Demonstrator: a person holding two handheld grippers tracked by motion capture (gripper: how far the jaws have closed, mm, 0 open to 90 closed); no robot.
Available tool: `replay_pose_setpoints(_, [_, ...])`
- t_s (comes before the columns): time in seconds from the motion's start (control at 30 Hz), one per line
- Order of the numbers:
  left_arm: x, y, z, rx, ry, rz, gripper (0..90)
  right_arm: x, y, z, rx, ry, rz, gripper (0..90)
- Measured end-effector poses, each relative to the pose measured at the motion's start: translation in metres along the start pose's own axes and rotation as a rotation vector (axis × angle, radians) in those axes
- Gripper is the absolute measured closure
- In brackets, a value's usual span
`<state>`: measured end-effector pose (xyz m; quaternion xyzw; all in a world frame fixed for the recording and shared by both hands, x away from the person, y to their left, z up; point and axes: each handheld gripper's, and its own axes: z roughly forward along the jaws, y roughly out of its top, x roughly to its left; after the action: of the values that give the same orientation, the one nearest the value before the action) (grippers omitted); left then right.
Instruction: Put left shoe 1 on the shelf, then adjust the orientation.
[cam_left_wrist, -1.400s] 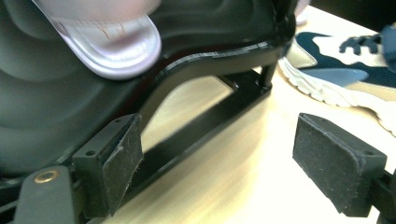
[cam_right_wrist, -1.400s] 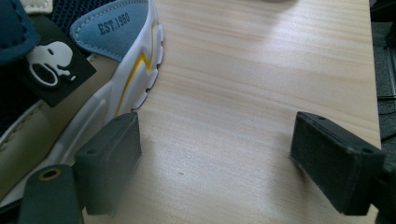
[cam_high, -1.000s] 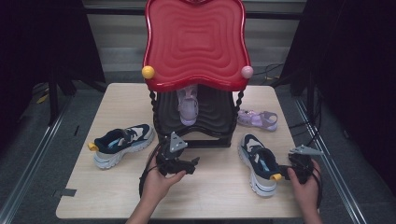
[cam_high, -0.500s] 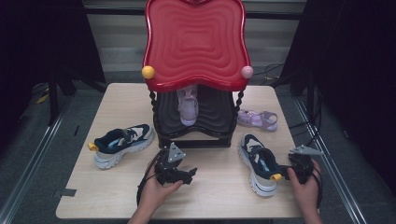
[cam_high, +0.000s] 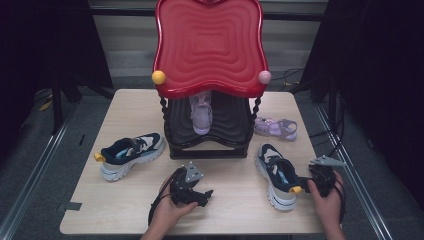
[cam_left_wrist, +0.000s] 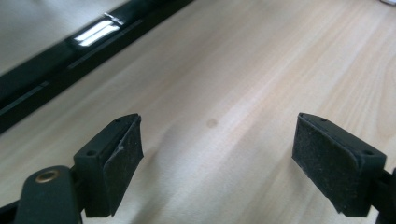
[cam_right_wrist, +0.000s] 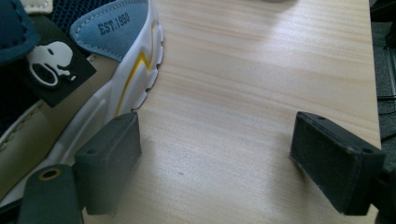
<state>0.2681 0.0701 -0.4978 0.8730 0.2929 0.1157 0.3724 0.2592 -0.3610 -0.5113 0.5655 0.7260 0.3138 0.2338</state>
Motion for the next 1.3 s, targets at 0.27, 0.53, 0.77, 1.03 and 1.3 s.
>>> replay_pose_setpoints(0.27, [-0.003,-0.006,0.005,0.012,0.000,0.015,15.3,0.000,0.000,0.000,0.001,0.002,-0.002,15.7])
replay_pose_setpoints(0.53, [-0.001,-0.009,0.004,-0.006,-0.021,0.019,15.0,-0.002,0.001,0.001,0.000,0.011,-0.012,15.4])
replay_pose_setpoints(0.77, [-0.001,-0.010,0.005,-0.012,-0.029,0.015,14.4,-0.003,0.003,0.002,0.009,0.017,-0.019,14.1])
replay_pose_setpoints(1.03, [-0.001,-0.010,0.005,-0.009,-0.033,0.016,13.6,-0.010,0.013,0.005,0.025,0.007,-0.058,14.7])
replay_pose_setpoints(1.3, [-0.001,-0.010,0.005,-0.009,-0.033,0.016,13.6,-0.010,0.007,0.002,0.015,0.024,-0.050,16.2])
